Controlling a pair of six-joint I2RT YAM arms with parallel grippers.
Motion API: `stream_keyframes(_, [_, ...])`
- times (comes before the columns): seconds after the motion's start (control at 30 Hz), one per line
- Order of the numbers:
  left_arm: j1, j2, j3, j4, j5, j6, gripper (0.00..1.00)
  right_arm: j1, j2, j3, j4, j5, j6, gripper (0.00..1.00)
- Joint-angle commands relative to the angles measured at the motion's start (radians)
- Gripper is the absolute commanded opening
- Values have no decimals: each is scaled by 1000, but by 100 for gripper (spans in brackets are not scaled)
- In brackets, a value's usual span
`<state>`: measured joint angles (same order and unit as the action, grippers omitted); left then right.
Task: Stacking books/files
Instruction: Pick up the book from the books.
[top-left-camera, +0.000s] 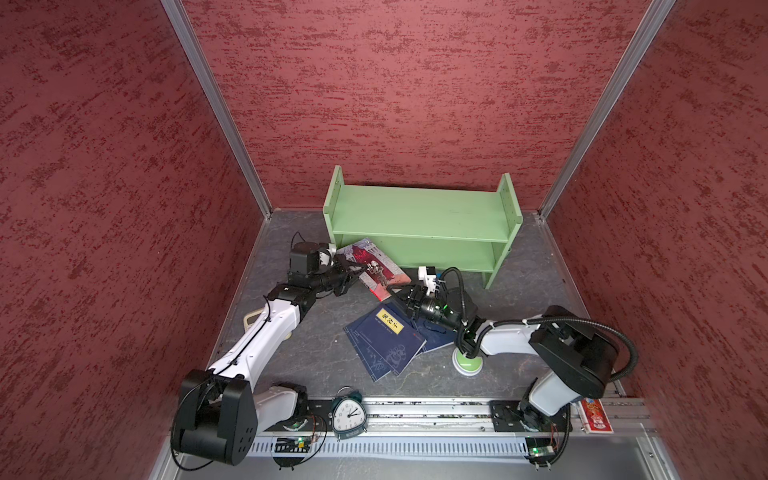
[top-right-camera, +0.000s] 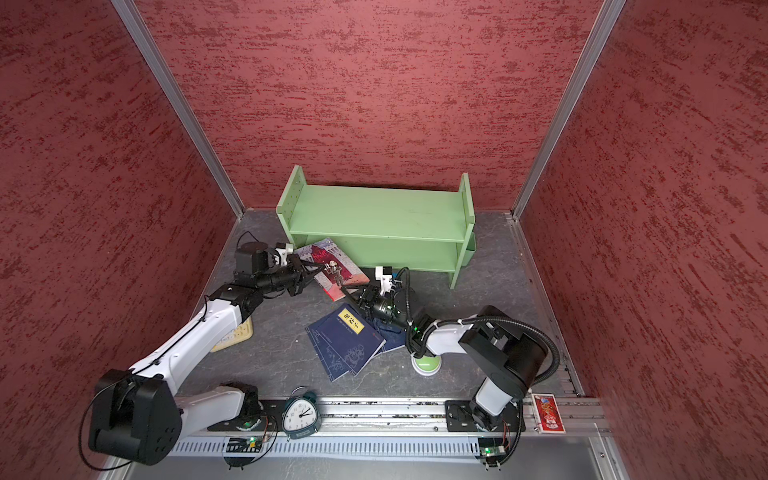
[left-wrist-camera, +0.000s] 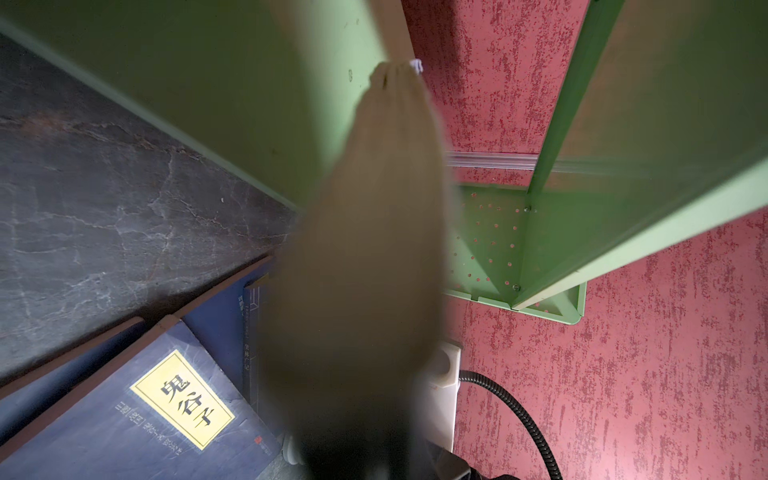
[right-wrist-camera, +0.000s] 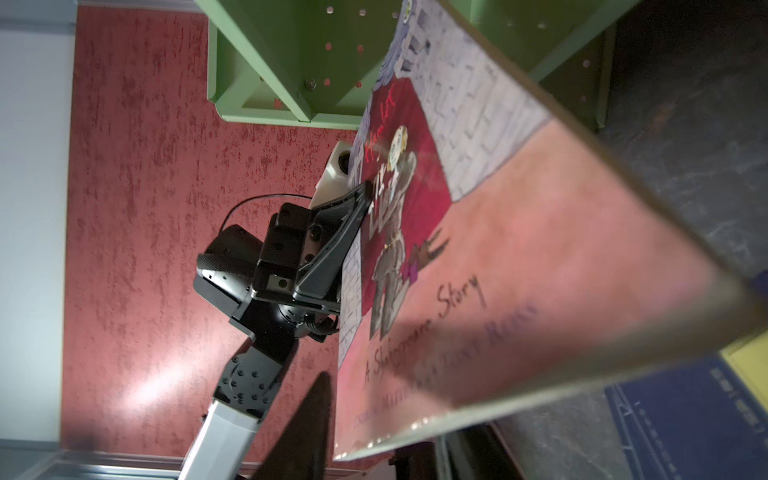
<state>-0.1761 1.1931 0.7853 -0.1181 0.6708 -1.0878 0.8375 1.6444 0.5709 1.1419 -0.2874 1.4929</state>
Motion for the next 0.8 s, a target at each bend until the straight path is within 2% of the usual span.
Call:
stream_keyframes(0.0, [7,-7,-10,21,-7,-5,0,8,18,24,82,2,14,28])
stream_keyframes(0.07, [7,-6,-16,21,-6,-6,0,6,16,23,73,7,3,20])
stream_keyframes(0.37, [10,-7,-28,-12,-6,9,0,-22,6,51,-32,-39,-89,5])
stream_keyframes(0.47, [16,-11,-29,-23,-7,17,21,-41,1,62,-61,-67,-119,3])
stream_keyframes(0.53, [20,-16,-30,-33,-5,22,42,-53,-4,74,-96,-96,-145,3])
stream_keyframes(0.77, [37,-32,-30,-82,6,43,73,-103,-17,102,-183,-193,-212,3])
